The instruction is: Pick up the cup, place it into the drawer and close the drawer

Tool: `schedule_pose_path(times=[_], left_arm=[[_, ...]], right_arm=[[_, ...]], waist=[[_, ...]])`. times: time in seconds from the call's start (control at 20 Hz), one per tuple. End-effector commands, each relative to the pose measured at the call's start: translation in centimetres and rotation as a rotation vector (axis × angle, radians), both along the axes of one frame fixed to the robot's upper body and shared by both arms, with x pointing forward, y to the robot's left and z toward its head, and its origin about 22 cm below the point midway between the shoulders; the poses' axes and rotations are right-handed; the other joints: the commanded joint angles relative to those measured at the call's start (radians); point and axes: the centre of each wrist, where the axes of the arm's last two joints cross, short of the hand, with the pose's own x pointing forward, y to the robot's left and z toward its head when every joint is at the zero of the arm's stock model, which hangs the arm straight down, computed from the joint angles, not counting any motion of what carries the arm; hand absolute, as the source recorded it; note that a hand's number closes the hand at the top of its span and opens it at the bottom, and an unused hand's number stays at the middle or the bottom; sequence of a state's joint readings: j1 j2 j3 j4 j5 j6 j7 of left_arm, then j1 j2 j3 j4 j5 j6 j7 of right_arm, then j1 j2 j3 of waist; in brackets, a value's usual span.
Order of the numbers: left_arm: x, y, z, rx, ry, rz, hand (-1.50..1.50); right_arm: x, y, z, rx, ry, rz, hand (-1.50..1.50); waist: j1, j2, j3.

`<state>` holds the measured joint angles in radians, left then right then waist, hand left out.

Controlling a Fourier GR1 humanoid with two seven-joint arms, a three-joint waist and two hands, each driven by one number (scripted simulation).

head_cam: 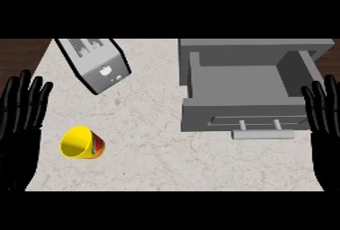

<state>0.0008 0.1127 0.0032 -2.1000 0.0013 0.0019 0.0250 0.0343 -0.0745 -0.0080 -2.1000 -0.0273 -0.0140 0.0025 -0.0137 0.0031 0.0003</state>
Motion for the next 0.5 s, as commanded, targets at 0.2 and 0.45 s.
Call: schedule_pose_path(times=[0.2, 0.45], left_arm=[[-0.6, 4.5, -0.3, -0.011, -0.037, -0.397, -1.50], [0.3, 8.2, -2.8, -0.199, 0.218, -0.411, -1.50]], right_arm=[[0.5, 0.0, 0.6, -0.052, -0.046, 0.019, -1.50], [0.5, 0.3, 1.0, -0.117, 0.104, 0.161, -1.50]], waist=[[0.025, -0.002, -0.003], [0.017, -0.001, -0.002]])
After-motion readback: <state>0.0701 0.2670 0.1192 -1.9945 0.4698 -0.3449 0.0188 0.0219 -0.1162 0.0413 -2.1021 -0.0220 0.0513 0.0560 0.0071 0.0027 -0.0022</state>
